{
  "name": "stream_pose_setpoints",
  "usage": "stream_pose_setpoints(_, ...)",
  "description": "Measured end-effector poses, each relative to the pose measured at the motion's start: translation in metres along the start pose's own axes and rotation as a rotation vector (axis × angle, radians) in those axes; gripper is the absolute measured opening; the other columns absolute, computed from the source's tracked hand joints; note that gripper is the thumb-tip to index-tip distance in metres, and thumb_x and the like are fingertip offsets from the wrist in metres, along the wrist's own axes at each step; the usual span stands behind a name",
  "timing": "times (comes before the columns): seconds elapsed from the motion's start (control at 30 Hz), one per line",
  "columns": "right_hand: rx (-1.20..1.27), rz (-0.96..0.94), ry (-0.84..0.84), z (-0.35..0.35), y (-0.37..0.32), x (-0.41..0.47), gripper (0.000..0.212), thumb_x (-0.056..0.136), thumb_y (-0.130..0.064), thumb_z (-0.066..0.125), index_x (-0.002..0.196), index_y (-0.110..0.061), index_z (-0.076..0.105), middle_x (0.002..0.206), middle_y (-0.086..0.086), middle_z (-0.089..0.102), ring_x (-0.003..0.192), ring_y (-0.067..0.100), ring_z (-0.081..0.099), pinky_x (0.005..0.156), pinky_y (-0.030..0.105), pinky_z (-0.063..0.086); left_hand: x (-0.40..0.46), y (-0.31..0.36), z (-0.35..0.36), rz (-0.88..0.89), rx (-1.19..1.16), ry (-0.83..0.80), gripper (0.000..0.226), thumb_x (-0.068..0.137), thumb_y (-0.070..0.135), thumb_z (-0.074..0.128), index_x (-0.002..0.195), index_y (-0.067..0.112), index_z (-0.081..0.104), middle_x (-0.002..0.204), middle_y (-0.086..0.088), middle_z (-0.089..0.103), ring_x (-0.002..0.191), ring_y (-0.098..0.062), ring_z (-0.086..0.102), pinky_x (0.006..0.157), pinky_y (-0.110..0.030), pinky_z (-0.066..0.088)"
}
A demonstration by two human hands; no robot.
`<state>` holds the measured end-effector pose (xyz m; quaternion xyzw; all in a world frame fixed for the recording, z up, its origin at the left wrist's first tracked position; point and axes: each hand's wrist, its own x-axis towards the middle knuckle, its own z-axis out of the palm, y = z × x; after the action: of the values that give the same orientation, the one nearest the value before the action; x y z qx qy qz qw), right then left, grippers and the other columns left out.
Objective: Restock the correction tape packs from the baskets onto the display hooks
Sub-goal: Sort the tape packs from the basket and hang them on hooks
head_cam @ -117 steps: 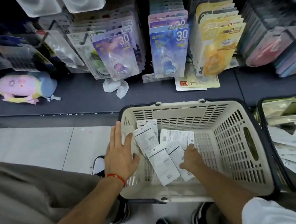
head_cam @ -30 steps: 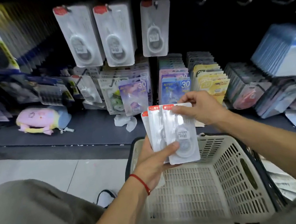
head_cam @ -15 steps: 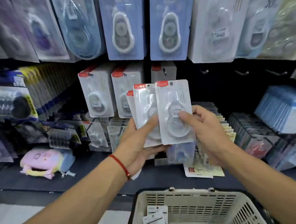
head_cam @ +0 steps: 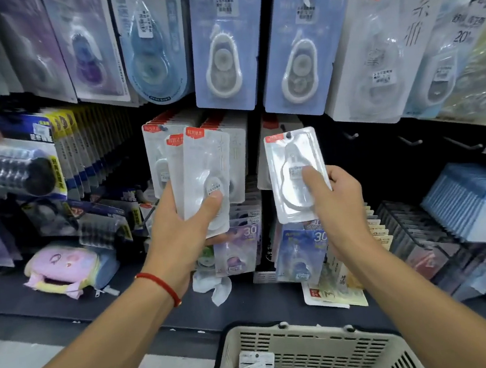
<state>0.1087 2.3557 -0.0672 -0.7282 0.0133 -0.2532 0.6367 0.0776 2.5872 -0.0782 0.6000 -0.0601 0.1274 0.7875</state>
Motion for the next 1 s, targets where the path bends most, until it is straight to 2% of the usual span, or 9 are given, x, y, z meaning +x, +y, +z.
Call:
stream_pose_setpoints(0.07, -0.013, -0.006, 0.042, 0.008, 0.002, 0.0, 0.036, 0.083, -0.062, 0.067, 0.097, -0.029, 0.069, 0.091, -0.007, 0.076, 0.085, 0.023, 0.075, 0.064, 0.043, 0.061, -0.001, 0.001, -0.003, -0.01, -0.005, 0.004, 0.039, 0.095, 0.02, 0.076, 0.129, 0.037, 0.065, 0.113, 0.01, 0.077, 0.099, -0.016, 0.077, 0.063, -0.041, 0.065)
stream_pose_setpoints(0.2, -0.198, 0.027, 0.051, 0.018, 0.019, 0.017, 0.038, 0.093, -0.062, 0.065, 0.092, -0.025, 0.063, 0.084, -0.009, 0.068, 0.075, 0.015, 0.063, 0.07, 0.044, 0.053, -0.003, -0.002, -0.003, -0.091, -0.017, -0.013, 0.036, 0.095, 0.021, 0.076, 0.124, 0.039, 0.066, 0.11, 0.007, 0.078, 0.098, -0.019, 0.077, 0.065, -0.043, 0.065)
stream_pose_setpoints(0.33, -0.332, 0.28, -0.062, 0.019, 0.029, 0.038, 0.06, 0.101, -0.07, 0.042, 0.13, -0.018, 0.049, 0.112, -0.001, 0.063, 0.103, 0.024, 0.066, 0.091, 0.047, 0.054, -0.007, -0.007, 0.01, -0.177, -0.031, -0.039, 0.039, 0.092, 0.026, 0.079, 0.129, 0.032, 0.066, 0.115, -0.001, 0.078, 0.099, -0.025, 0.078, 0.066, -0.044, 0.064)
stream_pose_setpoints(0.43, -0.474, 0.27, -0.082, 0.012, 0.033, 0.031, 0.059, 0.104, -0.065, 0.034, 0.136, -0.017, 0.046, 0.115, 0.002, 0.059, 0.11, 0.029, 0.062, 0.1, 0.049, 0.052, -0.009, -0.008, 0.02, -0.217, -0.047, -0.069, 0.042, 0.091, 0.028, 0.079, 0.131, 0.03, 0.065, 0.117, -0.002, 0.077, 0.1, -0.026, 0.078, 0.068, -0.047, 0.065)
stream_pose_setpoints(0.5, -0.439, 0.156, -0.224, 0.007, 0.028, 0.019, 0.051, 0.105, -0.062, 0.039, 0.128, -0.02, 0.057, 0.115, -0.004, 0.064, 0.108, 0.022, 0.065, 0.1, 0.051, 0.056, -0.011, -0.008, 0.027, -0.244, -0.065, -0.08, 0.042, 0.091, 0.029, 0.08, 0.131, 0.029, 0.065, 0.117, -0.002, 0.078, 0.101, -0.028, 0.078, 0.069, -0.048, 0.065)
stream_pose_setpoints(0.6, -0.142, 0.133, -0.558, 0.005, 0.012, -0.002, 0.045, 0.101, -0.058, 0.057, 0.123, -0.021, 0.071, 0.114, 0.002, 0.076, 0.106, 0.022, 0.072, 0.092, 0.041, 0.063, -0.014, -0.007, 0.038, -0.253, -0.051, -0.073, 0.042, 0.089, 0.03, 0.082, 0.127, 0.028, 0.066, 0.112, -0.001, 0.079, 0.096, -0.027, 0.079, 0.065, -0.048, 0.066)
stream_pose_setpoints(0.67, -0.108, 0.055, -0.645, 0.005, 0.005, -0.012, 0.029, 0.099, -0.05, 0.064, 0.116, -0.029, 0.075, 0.111, -0.001, 0.078, 0.105, 0.018, 0.075, 0.088, 0.037, 0.064, -0.016, -0.006, 0.044, -0.246, -0.042, -0.063, 0.04, 0.088, 0.029, 0.084, 0.124, 0.026, 0.067, 0.109, -0.002, 0.08, 0.094, -0.027, 0.079, 0.063, -0.048, 0.066)
stream_pose_setpoints(0.83, 0.037, 0.038, -0.361, -0.002, 0.001, -0.011, 0.016, 0.097, -0.022, 0.07, 0.113, -0.019, 0.073, 0.104, -0.003, 0.081, 0.096, 0.015, 0.077, 0.075, 0.025, 0.059, -0.016, -0.004, 0.048, -0.254, -0.026, 0.011, 0.033, 0.091, 0.027, 0.081, 0.121, 0.027, 0.066, 0.11, -0.003, 0.077, 0.082, -0.016, 0.079, 0.064, -0.043, 0.066)
stream_pose_setpoints(1.0, 0.032, 0.052, -0.174, -0.009, -0.003, 0.002, 0.027, 0.079, -0.035, 0.064, 0.103, -0.023, 0.071, 0.097, -0.006, 0.079, 0.087, 0.012, 0.075, 0.068, 0.027, 0.057, -0.013, 0.0, 0.042, -0.252, 0.01, 0.064, 0.032, 0.094, 0.018, 0.067, 0.121, 0.035, 0.066, 0.088, 0.008, 0.077, 0.06, -0.011, 0.076, 0.083, -0.074, 0.055)
